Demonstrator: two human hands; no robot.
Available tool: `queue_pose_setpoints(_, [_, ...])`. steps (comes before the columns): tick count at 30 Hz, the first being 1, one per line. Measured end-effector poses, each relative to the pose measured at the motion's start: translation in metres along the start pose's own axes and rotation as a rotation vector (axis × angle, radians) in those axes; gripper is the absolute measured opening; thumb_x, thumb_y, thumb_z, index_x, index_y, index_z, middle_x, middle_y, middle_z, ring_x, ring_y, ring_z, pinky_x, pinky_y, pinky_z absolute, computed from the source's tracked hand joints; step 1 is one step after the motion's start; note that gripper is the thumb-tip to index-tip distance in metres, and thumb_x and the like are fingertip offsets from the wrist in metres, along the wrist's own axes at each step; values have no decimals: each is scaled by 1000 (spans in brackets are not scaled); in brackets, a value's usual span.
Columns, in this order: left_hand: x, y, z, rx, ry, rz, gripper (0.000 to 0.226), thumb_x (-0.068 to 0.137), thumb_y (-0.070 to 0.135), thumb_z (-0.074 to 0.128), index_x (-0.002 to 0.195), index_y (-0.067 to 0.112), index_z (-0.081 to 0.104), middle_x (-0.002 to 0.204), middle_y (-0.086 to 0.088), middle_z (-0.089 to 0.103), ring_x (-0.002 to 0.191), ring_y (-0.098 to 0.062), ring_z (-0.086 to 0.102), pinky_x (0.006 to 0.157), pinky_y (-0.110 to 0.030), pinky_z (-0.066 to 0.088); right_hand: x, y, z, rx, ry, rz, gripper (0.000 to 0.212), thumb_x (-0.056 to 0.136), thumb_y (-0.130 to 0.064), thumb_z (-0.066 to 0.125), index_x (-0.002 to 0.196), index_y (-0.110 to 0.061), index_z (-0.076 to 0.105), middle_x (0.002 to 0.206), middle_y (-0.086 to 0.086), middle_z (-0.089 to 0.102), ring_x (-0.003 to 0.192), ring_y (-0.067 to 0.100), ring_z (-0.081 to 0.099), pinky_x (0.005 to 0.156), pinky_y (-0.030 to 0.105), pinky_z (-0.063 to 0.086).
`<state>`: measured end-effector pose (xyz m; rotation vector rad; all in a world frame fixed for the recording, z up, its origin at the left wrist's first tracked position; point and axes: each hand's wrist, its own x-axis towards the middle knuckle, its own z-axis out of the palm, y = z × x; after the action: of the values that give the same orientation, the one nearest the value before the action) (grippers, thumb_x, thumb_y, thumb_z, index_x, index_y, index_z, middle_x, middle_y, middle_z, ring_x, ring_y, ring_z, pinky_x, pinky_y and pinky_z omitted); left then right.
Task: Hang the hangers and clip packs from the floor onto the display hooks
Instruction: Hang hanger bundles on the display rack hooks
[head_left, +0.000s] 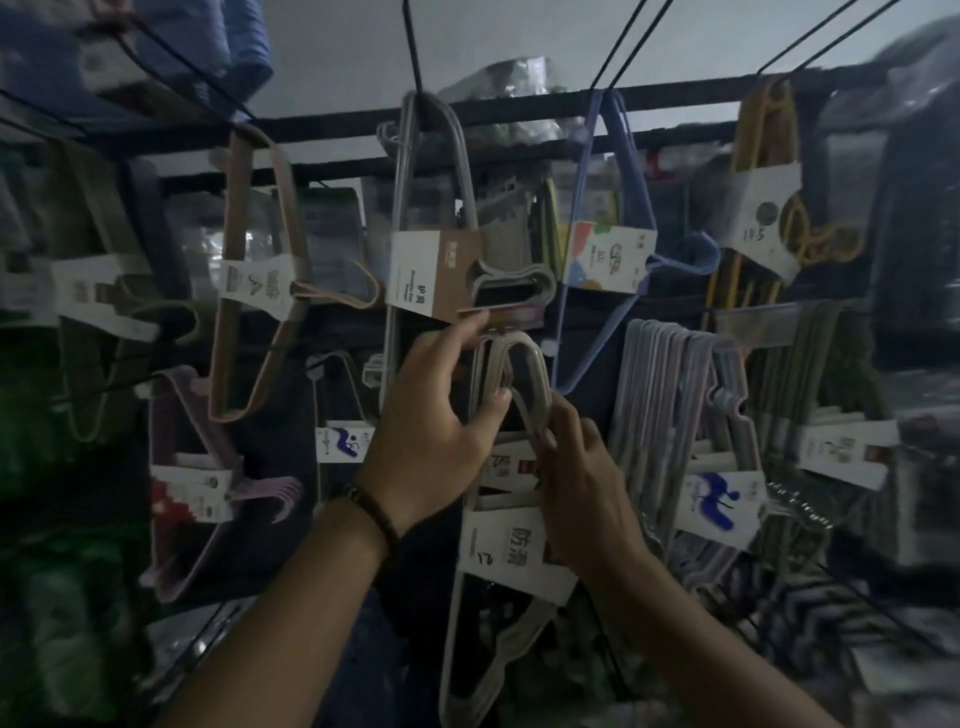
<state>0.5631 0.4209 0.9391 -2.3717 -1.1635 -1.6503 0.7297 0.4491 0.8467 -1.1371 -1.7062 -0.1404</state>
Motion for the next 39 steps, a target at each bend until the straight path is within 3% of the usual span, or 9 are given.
queue_pose_setpoints(6, [-20,-23,18,0,-43,35,67,97,27,71,156,29,39,151,14,43,143,-3,41,119,-32,40,2,13,10,-65,-20,18,58,107,-21,49,159,-29,25,114,5,49,64,27,57,52,49,53])
queue_pose_setpoints(9, [-31,-34,30,27,-42,48,72,97,23,72,158,30,34,155,18,36,145,4,33,119,-20,35,6,21,17,-96,-45,23,58,108,-27,47,159,-31,22,115,5,49,66,29,60,54,43,52])
queue_pose_setpoints(12, [-40,-47,41,87,-71,36,81,97,22,70,164,30,26,166,16,27,155,-1,23,122,-21,27,23,25,24,-100,-5,9,52,106,-29,47,155,-29,30,113,6,51,66,28,58,54,39,48])
queue_pose_setpoints(17, [-48,-77,67,195,-177,-28,83,100,20,63,168,23,16,171,26,-11,159,0,0,127,-26,24,59,34,46,-67,61,-25,50,108,-27,52,155,-30,38,114,5,51,72,24,61,58,29,44])
queue_pose_setpoints(19, [-47,-86,78,204,-208,-60,91,99,20,66,169,22,8,168,26,-26,161,-4,-3,125,-30,32,69,42,57,-70,72,-33,55,107,-25,54,159,-28,35,112,5,49,68,19,56,57,27,45])
queue_pose_setpoints(22, [-41,-102,92,209,-268,-141,105,95,23,71,168,26,-4,163,27,-38,162,-9,3,114,-35,50,78,58,72,-153,39,-21,67,105,-20,56,164,-30,24,116,8,50,71,22,62,58,34,58])
queue_pose_setpoints(26, [-29,-122,112,163,-363,-228,114,96,30,73,165,31,-18,161,31,-39,161,-9,7,123,-38,38,90,76,84,-219,-98,143,50,104,-22,53,152,-27,40,128,13,53,95,32,66,75,42,59])
queue_pose_setpoints(32, [-1,-138,136,150,-349,-291,117,93,31,72,163,32,-22,165,20,-38,161,-15,15,123,-40,39,129,89,98,-372,-114,183,12,101,-20,58,100,-20,69,101,7,70,89,32,72,71,41,60])
queue_pose_setpoints(39, [7,-161,151,146,-315,-390,127,80,47,71,157,46,-30,169,23,-28,148,-25,44,108,-46,54,142,112,124,-271,-134,150,14,101,-25,61,96,-19,73,90,8,73,83,31,73,68,38,62])
